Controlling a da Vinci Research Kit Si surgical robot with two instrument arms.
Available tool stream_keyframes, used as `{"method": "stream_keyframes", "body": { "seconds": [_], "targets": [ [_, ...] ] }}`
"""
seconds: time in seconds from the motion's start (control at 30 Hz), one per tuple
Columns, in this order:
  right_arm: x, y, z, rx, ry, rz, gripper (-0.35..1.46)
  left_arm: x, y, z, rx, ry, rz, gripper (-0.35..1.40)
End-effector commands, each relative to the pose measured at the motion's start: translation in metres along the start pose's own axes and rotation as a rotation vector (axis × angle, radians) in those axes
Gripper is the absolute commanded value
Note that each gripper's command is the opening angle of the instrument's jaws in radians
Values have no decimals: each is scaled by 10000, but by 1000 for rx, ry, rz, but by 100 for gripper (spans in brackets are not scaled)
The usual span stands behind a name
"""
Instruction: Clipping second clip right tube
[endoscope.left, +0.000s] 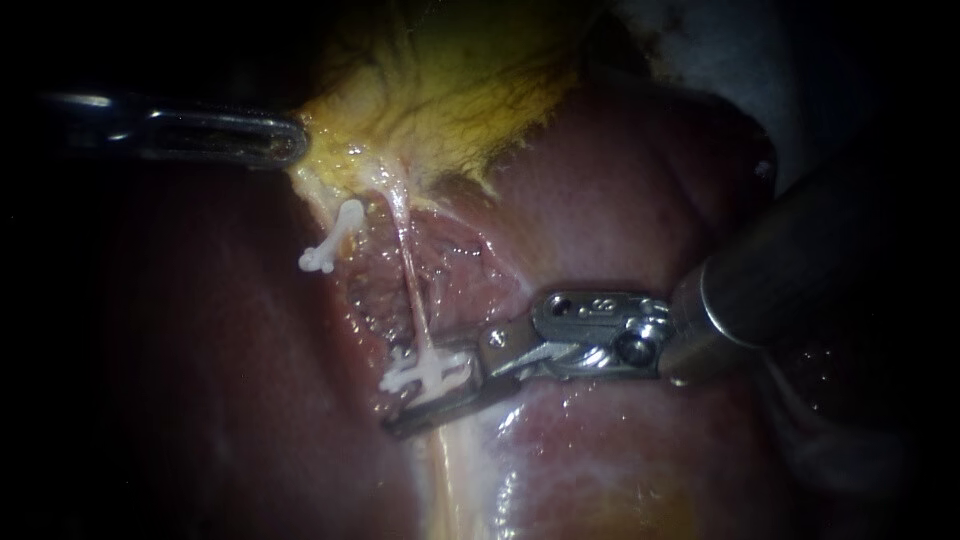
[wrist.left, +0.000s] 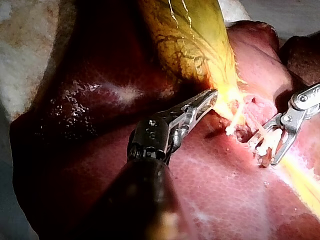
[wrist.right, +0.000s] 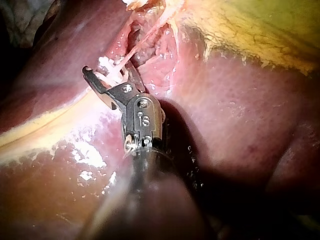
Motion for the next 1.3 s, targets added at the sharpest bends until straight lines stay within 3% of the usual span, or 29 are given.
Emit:
{"method": "stream_keyframes", "body": {
  "seconds": [0.03, 0.27, 0.53, 0.7, 0.87, 1.2, 1.3],
  "targets": [
    [0, -1, -1, 1, 0, 1, 49, 0, 0, 0, 0, 0, 0, -35],
    [10, 0, -13, 9, 12, 15, 51, 0, 1, 0, 0, 0, 0, -35],
    [30, 10, -41, 18, 15, 32, 52, 0, 1, -1, 1, 0, 0, -35],
    [36, 15, -51, 35, 45, 72, 52, 0, 1, -1, 1, 0, 0, -35],
    [34, 16, -46, 115, 85, 161, 52, 0, 1, -1, 1, 0, 0, -35],
    [27, 19, -26, 187, 115, 238, 53, 1, 1, -1, 1, 0, 0, -35],
    [26, 19, -23, 253, 163, 270, 53, 1, 1, -1, 1, 0, 0, -35]
  ]
}}
